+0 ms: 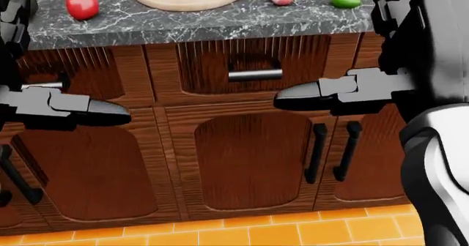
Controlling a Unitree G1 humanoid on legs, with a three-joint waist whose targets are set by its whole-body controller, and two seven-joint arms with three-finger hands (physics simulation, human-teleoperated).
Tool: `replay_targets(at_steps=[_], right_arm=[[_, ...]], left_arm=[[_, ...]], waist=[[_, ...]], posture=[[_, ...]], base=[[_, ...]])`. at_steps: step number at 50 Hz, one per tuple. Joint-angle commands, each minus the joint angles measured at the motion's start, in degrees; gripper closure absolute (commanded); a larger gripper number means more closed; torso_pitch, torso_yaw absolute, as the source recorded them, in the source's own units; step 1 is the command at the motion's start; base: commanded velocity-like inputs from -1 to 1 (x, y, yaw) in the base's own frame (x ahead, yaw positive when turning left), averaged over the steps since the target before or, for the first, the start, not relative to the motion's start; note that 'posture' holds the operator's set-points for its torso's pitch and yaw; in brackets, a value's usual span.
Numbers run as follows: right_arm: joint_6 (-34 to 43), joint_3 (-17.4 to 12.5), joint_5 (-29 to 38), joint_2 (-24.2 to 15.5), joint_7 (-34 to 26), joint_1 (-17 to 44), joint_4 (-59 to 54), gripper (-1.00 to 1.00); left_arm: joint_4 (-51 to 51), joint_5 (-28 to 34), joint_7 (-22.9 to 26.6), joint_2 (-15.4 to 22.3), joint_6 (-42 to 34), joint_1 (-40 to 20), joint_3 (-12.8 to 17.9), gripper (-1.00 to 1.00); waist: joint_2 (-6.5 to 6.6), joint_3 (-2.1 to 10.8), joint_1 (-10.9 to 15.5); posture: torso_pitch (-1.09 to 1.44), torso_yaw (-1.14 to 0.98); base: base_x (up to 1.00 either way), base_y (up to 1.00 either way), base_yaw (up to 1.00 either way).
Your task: Place the avocado, onion, tomato and bell pepper on the cutting board.
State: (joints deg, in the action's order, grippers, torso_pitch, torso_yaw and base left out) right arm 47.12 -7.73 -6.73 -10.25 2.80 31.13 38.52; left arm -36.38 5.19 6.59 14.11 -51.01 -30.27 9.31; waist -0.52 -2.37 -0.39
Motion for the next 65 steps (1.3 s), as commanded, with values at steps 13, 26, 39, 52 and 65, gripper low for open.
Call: replay_targets(at_steps=[13, 26, 39, 52, 65], right_arm=[[-1.8, 0.4, 0.4, 0.0, -0.7, 1.1, 1.8, -1.0], [-1.7, 0.4, 0.7, 0.0, -1.0, 1.9, 1.7, -1.0], [-1.6, 0.3, 1.0, -0.2, -1.5, 1.5, 2.5, -1.0], [-3.2, -0.1, 0.7, 0.0, -1.7, 0.2, 1.9, -1.0], [-2.9, 0.6, 1.2, -0.1, -1.7, 0.2, 2.0, -1.0]], left_arm=[[-2.7, 1.6, 0.3, 1.1, 0.2, -2.4, 0.9, -1.0], [-2.0, 1.9, 0.3, 1.0, 0.7, -2.8, 0.6, -1.0], [-2.5, 3.0, 0.9, 1.3, -0.1, -3.4, 0.7, -1.0], [-2.8, 3.9, 1.5, 2.2, -1.3, -5.2, 0.7, -1.0], [-2.8, 4.1, 1.7, 2.2, -0.9, -4.9, 0.8, -1.0]], waist=[[2.54, 0.98, 0.6], [-1.85, 0.97, 0.7], [3.71, 0.88, 0.6], [-1.87, 0.89, 0.5], [4.24, 1.49, 0.3]], posture=[[0.0, 0.0], [0.0, 0.0], [0.0, 0.0], [0.0, 0.0], [0.0, 0.0]], base=[[0.15, 0.09, 0.0], [0.25, 0.0, 0.0], [0.26, 0.01, 0.0], [0.27, 0.01, 0.0], [0.24, 0.01, 0.0]])
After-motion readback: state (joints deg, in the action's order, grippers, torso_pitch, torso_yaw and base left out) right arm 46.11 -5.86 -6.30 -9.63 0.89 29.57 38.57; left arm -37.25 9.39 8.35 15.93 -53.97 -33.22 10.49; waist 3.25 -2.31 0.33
